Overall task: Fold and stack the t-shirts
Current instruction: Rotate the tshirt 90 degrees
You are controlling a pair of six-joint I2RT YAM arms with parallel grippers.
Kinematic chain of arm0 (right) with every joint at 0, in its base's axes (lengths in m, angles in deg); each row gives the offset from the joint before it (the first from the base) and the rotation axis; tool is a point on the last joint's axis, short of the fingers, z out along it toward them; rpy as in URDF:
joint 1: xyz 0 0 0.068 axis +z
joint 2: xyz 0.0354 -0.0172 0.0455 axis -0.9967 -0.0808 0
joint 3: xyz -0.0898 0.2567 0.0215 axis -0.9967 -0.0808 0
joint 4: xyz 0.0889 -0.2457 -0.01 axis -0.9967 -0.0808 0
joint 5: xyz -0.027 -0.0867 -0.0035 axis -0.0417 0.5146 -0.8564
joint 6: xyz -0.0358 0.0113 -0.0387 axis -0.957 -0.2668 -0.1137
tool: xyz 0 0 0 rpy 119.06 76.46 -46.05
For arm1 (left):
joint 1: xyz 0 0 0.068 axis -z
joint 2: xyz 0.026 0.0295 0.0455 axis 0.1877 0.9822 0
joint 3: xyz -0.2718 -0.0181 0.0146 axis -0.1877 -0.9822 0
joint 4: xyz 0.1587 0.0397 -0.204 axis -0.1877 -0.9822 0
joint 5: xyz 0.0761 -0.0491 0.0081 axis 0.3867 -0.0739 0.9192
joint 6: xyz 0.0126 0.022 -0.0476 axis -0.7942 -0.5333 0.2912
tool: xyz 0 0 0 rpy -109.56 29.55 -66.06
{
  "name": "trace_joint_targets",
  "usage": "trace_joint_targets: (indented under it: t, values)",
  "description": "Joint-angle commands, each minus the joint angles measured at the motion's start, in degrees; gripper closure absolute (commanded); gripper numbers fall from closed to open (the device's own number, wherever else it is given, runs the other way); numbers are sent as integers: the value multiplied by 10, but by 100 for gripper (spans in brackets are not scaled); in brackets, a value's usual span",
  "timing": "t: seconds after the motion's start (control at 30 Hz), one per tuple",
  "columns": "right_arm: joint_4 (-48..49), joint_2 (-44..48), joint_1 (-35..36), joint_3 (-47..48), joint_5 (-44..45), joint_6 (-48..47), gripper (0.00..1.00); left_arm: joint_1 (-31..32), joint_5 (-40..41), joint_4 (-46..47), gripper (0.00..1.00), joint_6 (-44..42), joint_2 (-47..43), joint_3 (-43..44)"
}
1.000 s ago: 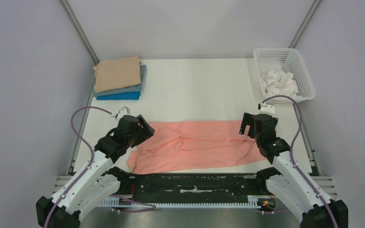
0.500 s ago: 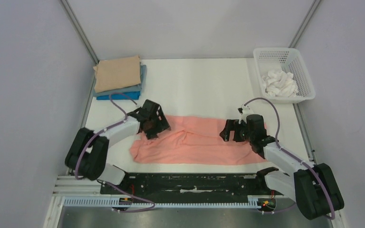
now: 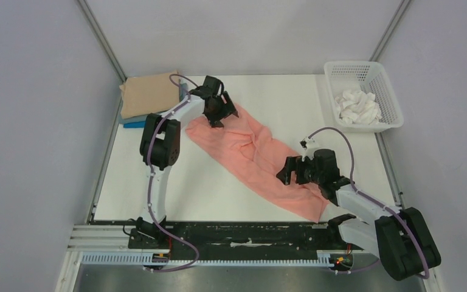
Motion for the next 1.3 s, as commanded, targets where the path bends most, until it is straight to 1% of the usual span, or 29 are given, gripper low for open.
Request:
trace_joint_targets:
  t: [0.0,0.07,0.13,0.3,0.37,0.5,0.6,0.7,0.73,0.8,0.87,0.93,1.0,1.1,1.17,1.27]
  values:
    - [-114,32,73,-50,-97,2,2,-2,-27,-82,15,-33,100,79]
    - [-121,46,131,-57,-86,0,2,-3,-43,-81,15,-29,114,101]
    - [-93,50,181,-65,-88,17,2,-2,-63,-81,15,-27,129,124]
    - [24,32,270,-50,-100,67,2,-2,-90,-81,14,1,160,170]
    - [53,8,304,-29,-109,63,2,0,-93,-68,14,22,167,176]
    - [63,-61,359,28,-101,32,2,8,-119,-7,14,78,185,186]
    - [74,-127,380,70,-118,25,2,22,-136,5,14,101,217,227]
    - [78,-170,397,109,-102,18,2,33,-145,14,14,130,259,267]
    - [79,-178,397,118,-89,17,2,35,-156,27,14,144,268,277]
    - [69,-180,397,137,-54,14,2,36,-149,60,14,180,278,284]
    - [52,-164,398,147,-11,13,2,36,-143,92,14,207,283,284]
    - [34,-134,397,145,36,6,2,36,-114,107,14,218,283,285]
    - [3,-98,396,143,102,6,2,35,-77,118,14,226,286,292]
    - [-35,-39,393,139,182,18,2,33,-35,128,14,230,315,346]
    - [-54,0,391,132,230,35,2,31,-20,123,14,251,343,393]
    - [-77,57,388,114,303,61,2,27,3,160,14,279,373,430]
